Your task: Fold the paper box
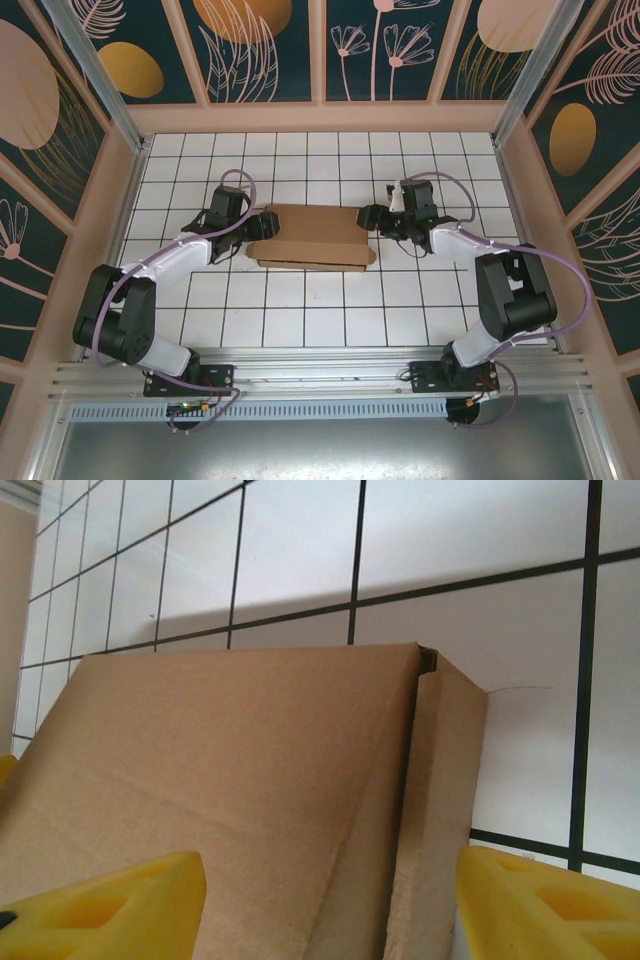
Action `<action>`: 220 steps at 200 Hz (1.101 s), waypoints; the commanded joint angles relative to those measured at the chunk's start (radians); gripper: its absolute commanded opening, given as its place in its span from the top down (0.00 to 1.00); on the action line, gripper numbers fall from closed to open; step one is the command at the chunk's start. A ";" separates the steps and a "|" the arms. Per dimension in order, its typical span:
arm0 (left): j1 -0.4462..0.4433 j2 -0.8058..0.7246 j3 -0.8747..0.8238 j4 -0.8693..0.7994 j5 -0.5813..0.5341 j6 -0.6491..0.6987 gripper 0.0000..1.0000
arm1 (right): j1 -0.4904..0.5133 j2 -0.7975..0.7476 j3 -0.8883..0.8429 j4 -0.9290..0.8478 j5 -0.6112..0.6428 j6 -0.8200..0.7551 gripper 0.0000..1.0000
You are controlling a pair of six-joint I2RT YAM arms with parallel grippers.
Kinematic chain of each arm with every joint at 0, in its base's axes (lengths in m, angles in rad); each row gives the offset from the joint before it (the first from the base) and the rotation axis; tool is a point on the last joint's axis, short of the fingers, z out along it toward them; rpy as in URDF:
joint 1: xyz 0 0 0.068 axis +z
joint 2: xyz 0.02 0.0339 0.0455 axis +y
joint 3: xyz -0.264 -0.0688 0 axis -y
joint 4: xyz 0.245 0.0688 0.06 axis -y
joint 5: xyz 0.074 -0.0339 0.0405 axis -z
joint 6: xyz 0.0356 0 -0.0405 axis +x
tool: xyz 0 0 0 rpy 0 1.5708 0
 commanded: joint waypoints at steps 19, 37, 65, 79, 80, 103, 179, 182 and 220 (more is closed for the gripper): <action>0.005 0.034 -0.038 -0.003 -0.029 -0.019 0.29 | 0.014 0.063 -0.005 0.008 0.002 0.001 0.34; 0.006 0.046 -0.048 0.014 -0.017 -0.038 0.33 | 0.023 0.086 0.000 0.009 0.020 -0.005 0.36; 0.004 0.064 -0.074 0.047 -0.001 -0.067 0.41 | 0.034 0.116 0.004 0.003 0.049 -0.014 0.40; 0.004 0.080 -0.084 0.059 0.007 -0.076 0.48 | 0.036 0.130 0.003 0.001 0.064 -0.019 0.42; 0.004 0.080 -0.084 0.060 0.007 -0.076 0.48 | 0.036 0.130 0.002 0.001 0.064 -0.019 0.42; 0.003 0.098 -0.099 0.072 0.006 -0.082 0.63 | 0.040 0.156 0.015 -0.032 0.111 -0.040 0.46; 0.004 0.073 -0.081 0.036 -0.022 -0.080 0.69 | 0.062 0.166 0.050 -0.088 0.249 -0.100 0.52; 0.005 0.064 -0.076 0.028 -0.031 -0.078 0.67 | 0.062 0.164 0.051 -0.087 0.250 -0.105 0.52; 0.005 -0.019 -0.011 -0.024 -0.131 -0.032 0.48 | 0.065 0.166 0.074 -0.080 0.233 -0.155 0.52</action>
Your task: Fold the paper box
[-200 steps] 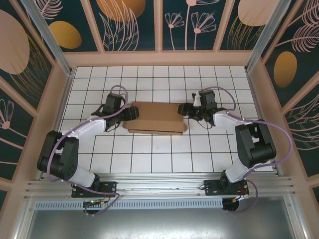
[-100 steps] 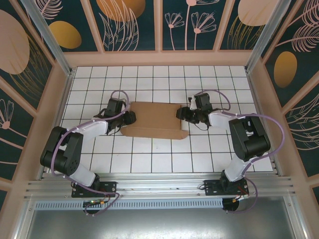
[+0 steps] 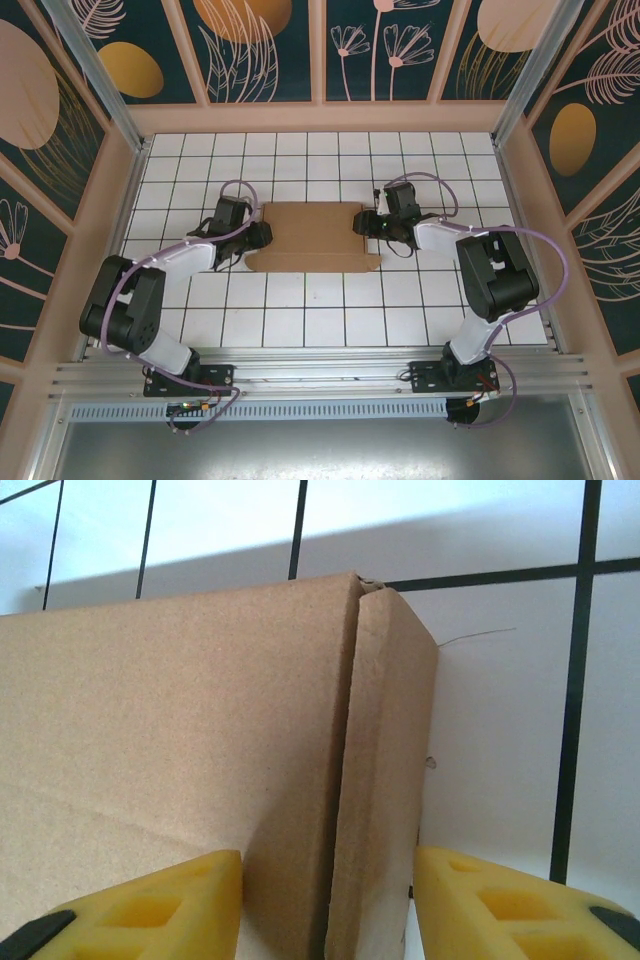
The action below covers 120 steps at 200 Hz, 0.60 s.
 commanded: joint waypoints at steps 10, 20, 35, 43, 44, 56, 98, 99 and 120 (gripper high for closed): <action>0.002 -0.054 0.059 -0.072 -0.109 0.050 0.43 | 0.003 0.036 0.017 -0.085 0.072 -0.062 0.53; 0.001 -0.034 0.067 -0.072 -0.109 0.063 0.42 | 0.003 0.040 0.015 -0.078 0.069 -0.065 0.53; 0.002 0.017 0.076 -0.073 -0.092 0.070 0.43 | 0.001 0.047 0.014 -0.066 0.053 -0.069 0.55; 0.002 0.044 0.077 -0.067 -0.074 0.065 0.45 | 0.001 0.054 0.018 -0.068 0.049 -0.072 0.56; 0.002 0.047 0.077 -0.065 -0.069 0.064 0.45 | 0.001 0.055 0.018 -0.067 0.049 -0.073 0.56; 0.002 0.077 0.071 -0.039 -0.034 0.046 0.47 | 0.001 0.064 0.020 -0.067 0.042 -0.077 0.57; 0.002 0.127 0.069 0.002 0.025 0.000 0.63 | 0.000 0.074 0.008 -0.053 0.011 -0.082 0.57; 0.002 0.127 0.069 0.002 0.027 0.000 0.63 | 0.000 0.073 0.008 -0.051 0.010 -0.083 0.57; 0.002 0.131 0.054 0.014 0.039 -0.012 0.71 | -0.006 0.069 0.000 -0.036 -0.048 -0.063 0.55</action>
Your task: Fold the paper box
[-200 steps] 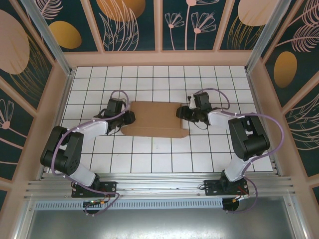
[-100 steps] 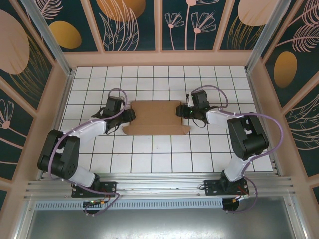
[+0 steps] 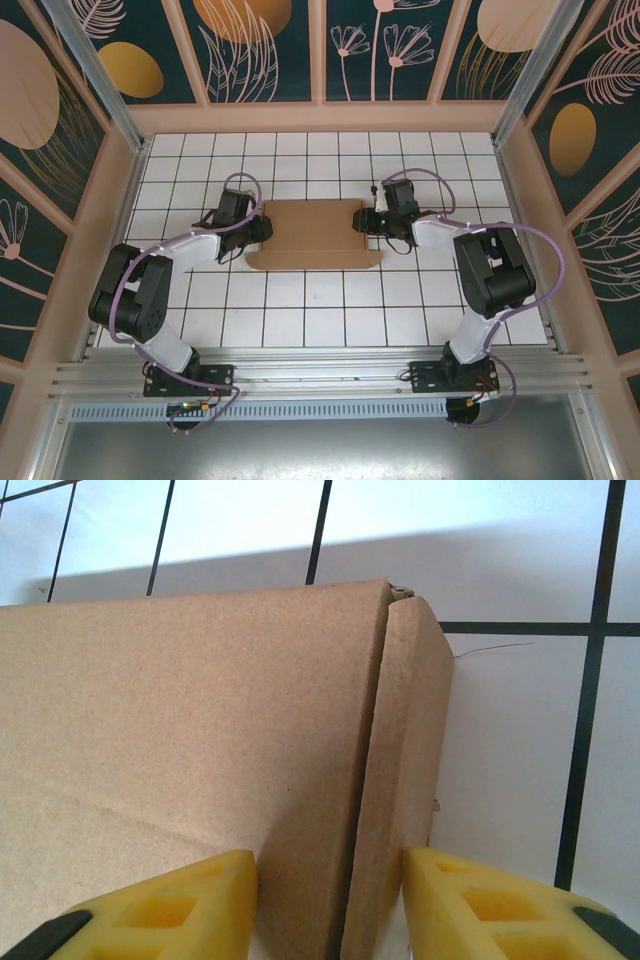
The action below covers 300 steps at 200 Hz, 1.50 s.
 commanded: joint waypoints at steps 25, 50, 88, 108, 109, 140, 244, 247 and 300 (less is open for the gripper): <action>0.001 0.041 -0.024 -0.008 0.033 -0.017 0.76 | -0.037 0.014 -0.052 -0.010 -0.102 0.042 0.53; 0.001 0.039 -0.020 -0.022 0.014 -0.008 0.77 | -0.059 -0.097 -0.093 -0.006 -0.033 0.073 0.47; 0.002 0.038 0.000 -0.045 -0.005 0.010 0.77 | -0.019 -0.256 -0.089 -0.149 0.140 0.018 0.40; 0.001 0.039 0.007 -0.051 -0.013 0.022 0.77 | 0.100 -0.309 -0.069 -0.189 0.301 -0.121 0.37; 0.001 0.039 0.008 -0.050 -0.013 0.023 0.77 | 0.108 -0.311 -0.069 -0.188 0.304 -0.130 0.37; 0.000 0.055 0.032 -0.067 -0.021 0.053 0.78 | 0.277 -0.331 -0.116 0.010 0.407 -0.473 0.38; 0.000 0.070 0.035 -0.061 -0.016 0.075 0.80 | 0.373 -0.081 -0.069 0.161 0.047 -1.228 0.28; 0.000 0.070 0.035 -0.060 -0.016 0.076 0.80 | 0.374 -0.078 -0.066 0.158 0.042 -1.230 0.28; 0.000 0.102 0.034 -0.057 -0.009 0.087 0.85 | 0.409 0.056 -0.061 0.242 0.288 -1.340 0.34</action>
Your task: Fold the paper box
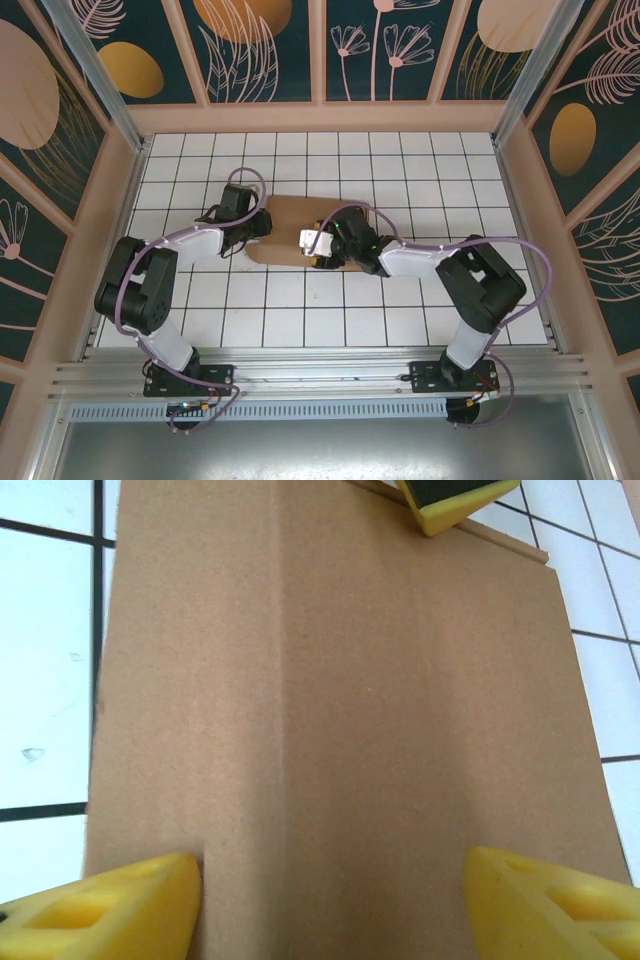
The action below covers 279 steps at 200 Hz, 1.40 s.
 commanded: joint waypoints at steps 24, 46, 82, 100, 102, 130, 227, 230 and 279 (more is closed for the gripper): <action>-0.002 0.049 -0.016 -0.086 0.003 0.033 0.86 | 0.043 0.100 -0.052 0.143 0.211 -0.159 0.41; -0.003 0.049 -0.017 -0.085 0.006 0.040 0.86 | 0.049 0.110 -0.069 0.189 0.244 -0.174 0.53; -0.003 0.041 -0.008 -0.088 0.007 0.045 0.87 | 0.051 0.129 -0.054 0.158 0.233 -0.169 0.73; -0.003 -0.004 0.007 -0.104 -0.026 0.044 0.86 | 0.050 0.132 -0.051 0.146 0.222 -0.156 0.75; -0.003 -0.011 0.008 -0.106 -0.030 0.044 0.85 | 0.051 0.133 -0.052 0.146 0.221 -0.154 0.75; -0.001 -0.106 0.059 -0.162 -0.095 0.022 0.79 | 0.053 0.132 -0.052 0.136 0.202 -0.139 0.75; -0.070 0.009 0.077 0.019 0.278 -0.275 0.81 | 0.066 0.119 -0.047 0.145 0.174 -0.074 0.76; -0.070 0.012 0.072 0.027 0.279 -0.281 0.81 | 0.066 0.117 -0.048 0.145 0.174 -0.073 0.76; -0.070 0.093 -0.018 0.099 0.284 -0.320 0.84 | 0.058 0.058 -0.055 0.171 0.141 -0.002 0.71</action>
